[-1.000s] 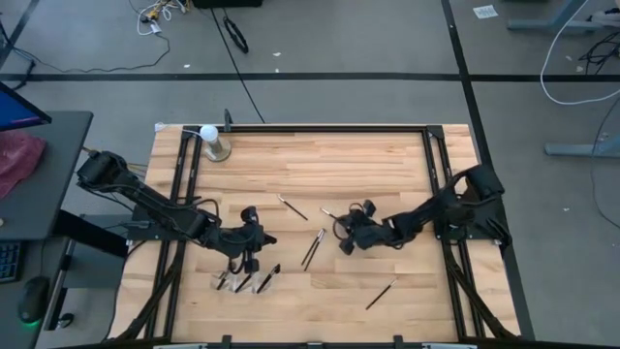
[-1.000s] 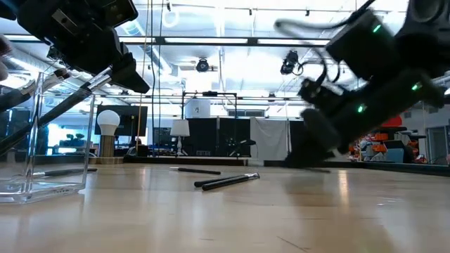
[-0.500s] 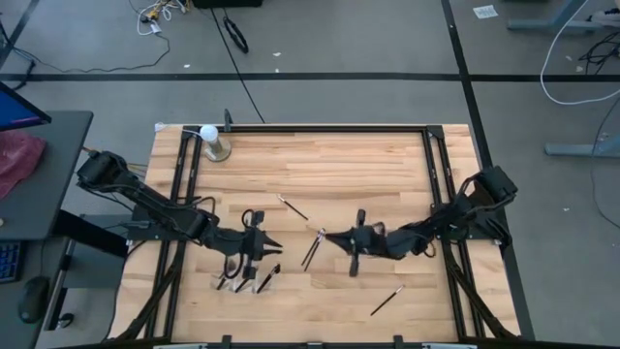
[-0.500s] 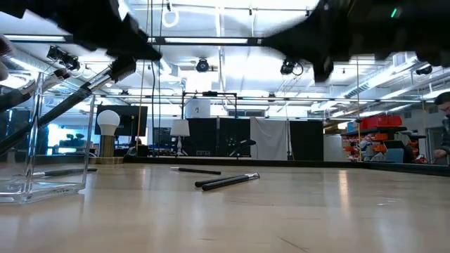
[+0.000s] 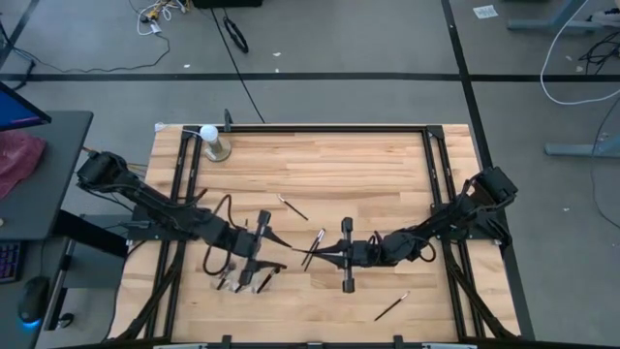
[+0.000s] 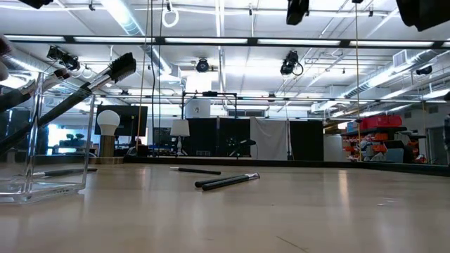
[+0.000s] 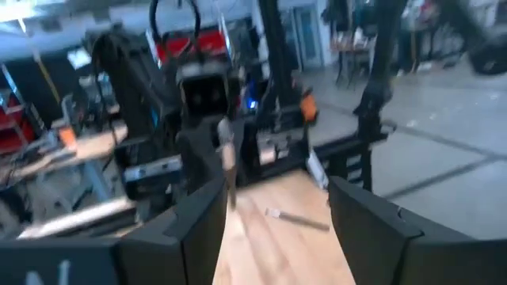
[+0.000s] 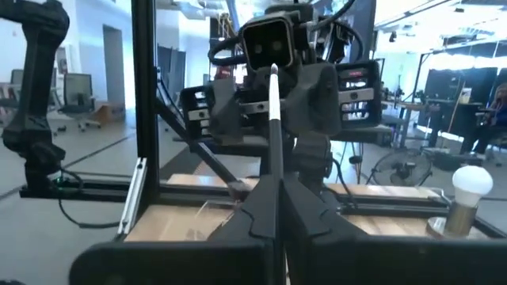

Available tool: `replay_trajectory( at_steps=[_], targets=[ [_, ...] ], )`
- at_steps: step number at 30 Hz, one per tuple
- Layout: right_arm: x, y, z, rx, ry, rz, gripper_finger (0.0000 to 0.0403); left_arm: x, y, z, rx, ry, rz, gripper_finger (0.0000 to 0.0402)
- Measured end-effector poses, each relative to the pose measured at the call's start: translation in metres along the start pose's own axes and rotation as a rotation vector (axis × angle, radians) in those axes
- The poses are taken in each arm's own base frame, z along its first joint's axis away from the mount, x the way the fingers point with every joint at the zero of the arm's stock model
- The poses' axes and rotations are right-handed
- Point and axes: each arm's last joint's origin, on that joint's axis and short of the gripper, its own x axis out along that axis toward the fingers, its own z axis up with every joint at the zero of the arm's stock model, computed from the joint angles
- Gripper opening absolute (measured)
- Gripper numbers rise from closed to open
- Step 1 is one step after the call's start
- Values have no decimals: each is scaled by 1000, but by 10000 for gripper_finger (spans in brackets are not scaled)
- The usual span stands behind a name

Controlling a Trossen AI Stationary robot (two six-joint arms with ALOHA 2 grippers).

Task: Put items in baskets/containers
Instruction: Put the black eyeshadow brush into the transparent organizer

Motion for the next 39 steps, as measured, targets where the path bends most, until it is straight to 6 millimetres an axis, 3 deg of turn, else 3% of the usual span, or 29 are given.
replay_trajectory(
  at_steps=[17,29,35,39],
  targets=[
    [3,-3,0,-9,5,-9,5,24,2,-10,-47,-149,108,177],
    [3,-3,-1,-14,14,-11,6,23,3,-9,-48,-164,112,14],
    [3,-2,-5,21,61,-24,25,21,-1,-7,-49,-131,106,12],
    [1,0,-10,18,108,-40,64,14,-3,12,-65,-27,107,11]
  ],
)
